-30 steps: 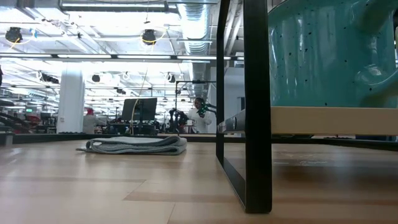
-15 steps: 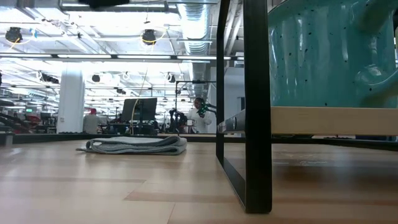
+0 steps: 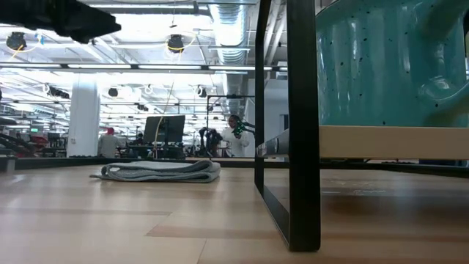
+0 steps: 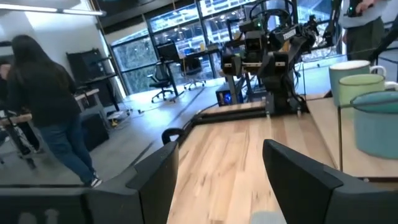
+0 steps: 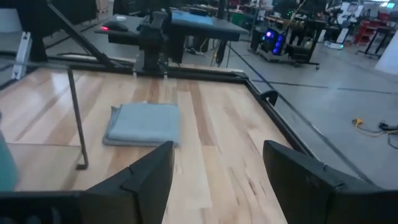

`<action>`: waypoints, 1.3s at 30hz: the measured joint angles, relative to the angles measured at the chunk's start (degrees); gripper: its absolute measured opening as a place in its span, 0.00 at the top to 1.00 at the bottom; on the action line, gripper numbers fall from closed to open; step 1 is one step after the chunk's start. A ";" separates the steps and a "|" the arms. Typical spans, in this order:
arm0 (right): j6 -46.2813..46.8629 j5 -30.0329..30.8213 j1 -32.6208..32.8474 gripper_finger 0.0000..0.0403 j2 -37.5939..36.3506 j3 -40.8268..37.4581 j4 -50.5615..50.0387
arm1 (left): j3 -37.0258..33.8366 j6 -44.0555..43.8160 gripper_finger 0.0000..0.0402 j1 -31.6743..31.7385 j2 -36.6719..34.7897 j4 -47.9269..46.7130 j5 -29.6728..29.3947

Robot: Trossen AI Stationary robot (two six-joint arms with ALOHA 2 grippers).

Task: Stack small to large cups/mugs on shelf
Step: Return to Home Position

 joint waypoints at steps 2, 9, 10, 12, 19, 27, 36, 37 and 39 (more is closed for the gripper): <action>0.43 -0.35 -0.34 0.33 -1.07 -3.09 3.30 | -0.95 -0.19 0.44 0.00 -1.26 -0.61 0.13; 2.46 -9.77 -1.83 0.33 -5.51 -11.59 13.26 | -5.30 0.28 0.44 0.04 -4.17 -1.06 1.82; 2.44 -12.11 -2.32 0.33 -6.13 -12.29 13.37 | -5.92 0.29 0.44 0.04 -4.42 -1.36 2.80; 2.79 -16.03 -3.57 0.33 -6.85 -12.88 13.41 | -6.81 0.25 0.44 0.04 -5.04 -1.48 4.63; 2.44 -21.53 -11.77 0.33 -7.07 -12.99 13.60 | -7.30 2.88 0.44 2.51 -5.88 -2.22 3.05; 0.93 -31.94 -23.68 0.33 -7.07 -13.00 13.79 | -7.68 2.06 0.44 11.23 -5.84 -1.82 4.81; 1.41 -38.90 -31.06 0.33 -7.03 -13.00 13.24 | -13.48 -0.53 0.44 20.27 -5.84 5.76 10.48; 1.36 -38.98 -31.34 0.33 -7.03 -13.24 13.17 | -14.06 -0.66 0.44 20.90 -5.86 6.95 11.48; 1.02 -38.99 -31.58 0.33 -7.03 -14.54 13.66 | -15.10 -1.08 0.44 22.05 -5.86 8.67 13.48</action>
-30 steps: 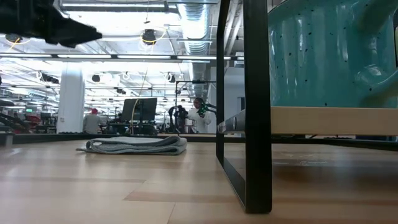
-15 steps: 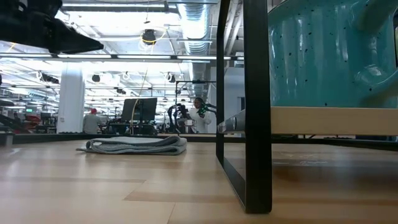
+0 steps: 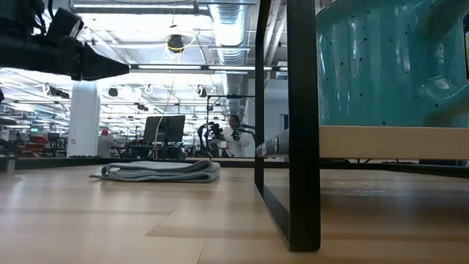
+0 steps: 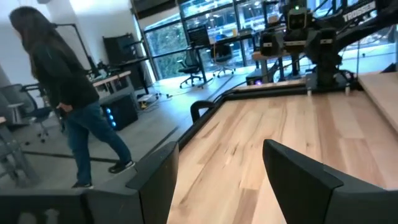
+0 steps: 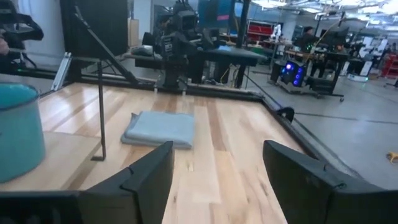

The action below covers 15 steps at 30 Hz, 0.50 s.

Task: Stack small to large cups/mugs on shelf
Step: Return to Home Position

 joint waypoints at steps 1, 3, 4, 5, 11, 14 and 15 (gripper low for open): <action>-0.01 -0.01 0.03 0.33 0.01 -0.93 0.44 | -0.33 -0.09 0.44 0.52 0.02 0.28 0.42; 0.21 -0.04 0.06 0.33 -0.01 -2.10 0.66 | -0.99 -0.80 0.44 1.46 0.00 0.30 0.92; 0.13 -0.09 0.23 0.33 -0.03 -2.09 0.12 | -1.30 -1.52 0.44 1.86 0.00 0.46 1.05; 0.00 -0.54 0.31 0.33 -0.04 -2.09 -0.21 | -1.81 -2.04 0.44 2.20 0.00 0.87 1.25; -0.09 -4.22 0.09 0.33 -0.04 -2.09 0.47 | -3.61 -3.28 0.44 3.79 0.10 4.27 3.87; -0.45 -4.24 0.09 0.33 -0.05 -2.11 0.12 | -3.64 -3.33 0.44 4.65 0.02 4.19 4.11; -1.09 -4.24 0.09 0.33 -0.04 -2.11 -0.23 | -3.64 -3.43 0.44 4.95 0.06 4.19 4.09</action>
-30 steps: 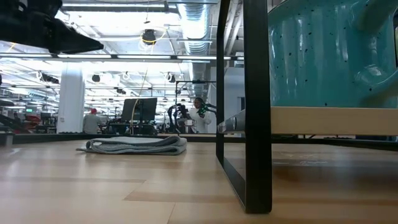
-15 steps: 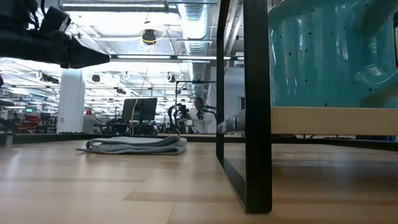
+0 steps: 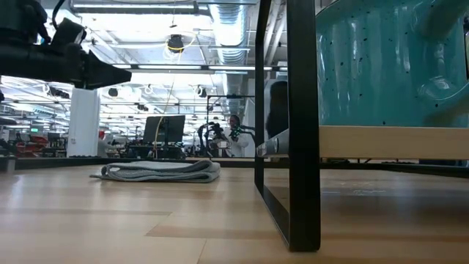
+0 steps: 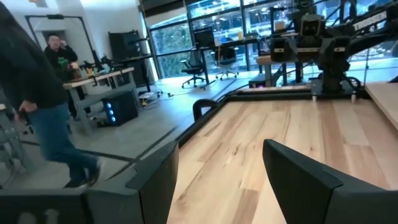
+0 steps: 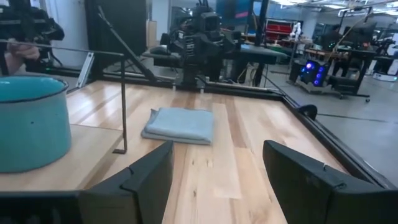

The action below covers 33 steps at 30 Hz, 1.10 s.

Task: Stack small to large cups/mugs on shelf
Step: Return to Home Position

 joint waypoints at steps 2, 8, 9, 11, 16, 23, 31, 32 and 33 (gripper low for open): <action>-1.34 0.00 0.05 0.33 0.00 0.00 -0.18 | -0.01 -0.66 0.44 0.58 0.00 -0.02 0.02; 0.97 2.27 0.07 0.33 -0.06 -0.02 -0.12 | -0.04 -1.08 0.44 0.95 -0.02 -0.07 0.20; 1.70 3.32 0.07 0.33 -0.07 -0.02 -0.05 | -0.04 -1.06 0.44 0.95 -0.02 -0.09 0.32; 2.51 5.34 0.04 0.33 -0.13 -0.02 0.35 | -0.07 -1.06 0.44 0.95 0.00 -0.12 0.42; 5.41 9.21 0.11 0.33 -3.09 -0.02 0.71 | -0.13 -1.06 0.44 0.95 0.00 -0.15 0.42; 11.72 11.18 0.19 0.33 -13.38 -0.04 -0.15 | -0.15 0.21 0.44 0.95 0.00 -0.20 0.42; 15.48 20.15 2.23 0.33 -13.28 -0.04 -2.62 | -0.17 0.24 0.44 0.95 0.92 -0.33 0.96; 14.91 20.39 2.62 0.33 -13.35 -0.04 -2.44 | -0.17 0.23 0.44 0.95 1.26 -0.34 1.16; 14.60 20.56 3.09 0.33 -13.33 -0.04 -2.53 | -0.20 0.21 0.44 0.95 1.57 -0.44 1.49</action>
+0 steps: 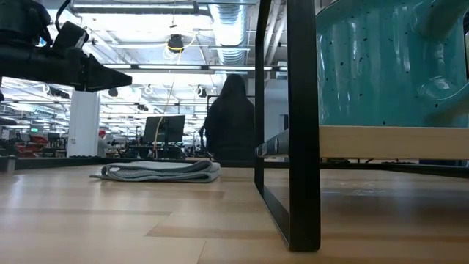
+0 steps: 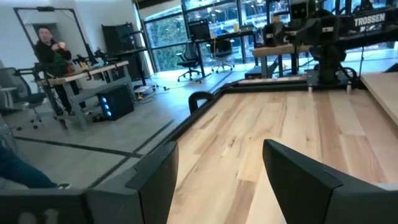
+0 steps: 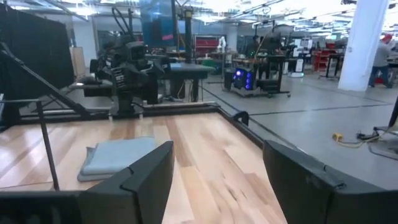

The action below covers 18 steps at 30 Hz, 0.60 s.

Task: Stack small to large cups/mugs on shelf
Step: Return to Home Position

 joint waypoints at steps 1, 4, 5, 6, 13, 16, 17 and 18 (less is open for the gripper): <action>-0.31 0.30 0.44 0.33 0.02 0.00 -0.03 | 0.00 -0.07 0.44 0.00 0.27 -0.04 0.19; -0.54 0.93 1.39 0.33 0.02 0.00 0.05 | 0.00 -0.33 0.44 0.00 1.40 -0.08 0.44; -0.54 0.93 1.53 0.33 0.04 0.00 0.07 | 0.00 -0.38 0.44 0.00 1.72 -0.10 0.44; -0.54 0.95 1.61 0.33 0.03 0.00 0.07 | 0.00 -0.42 0.44 0.00 2.02 -0.08 0.44; 0.14 1.08 1.61 0.33 0.04 0.00 0.08 | -0.02 -1.60 0.44 0.00 3.00 -0.08 0.53; -0.35 1.06 1.61 0.33 0.04 0.00 0.07 | -0.02 -2.05 0.44 0.00 3.00 -0.06 1.16; -0.41 1.06 1.61 0.33 0.04 0.00 0.09 | -0.02 -2.06 0.44 0.00 2.93 -0.10 1.69; -0.48 1.06 1.61 0.33 0.04 0.00 0.09 | -0.02 -2.05 0.44 0.00 2.85 -0.09 2.04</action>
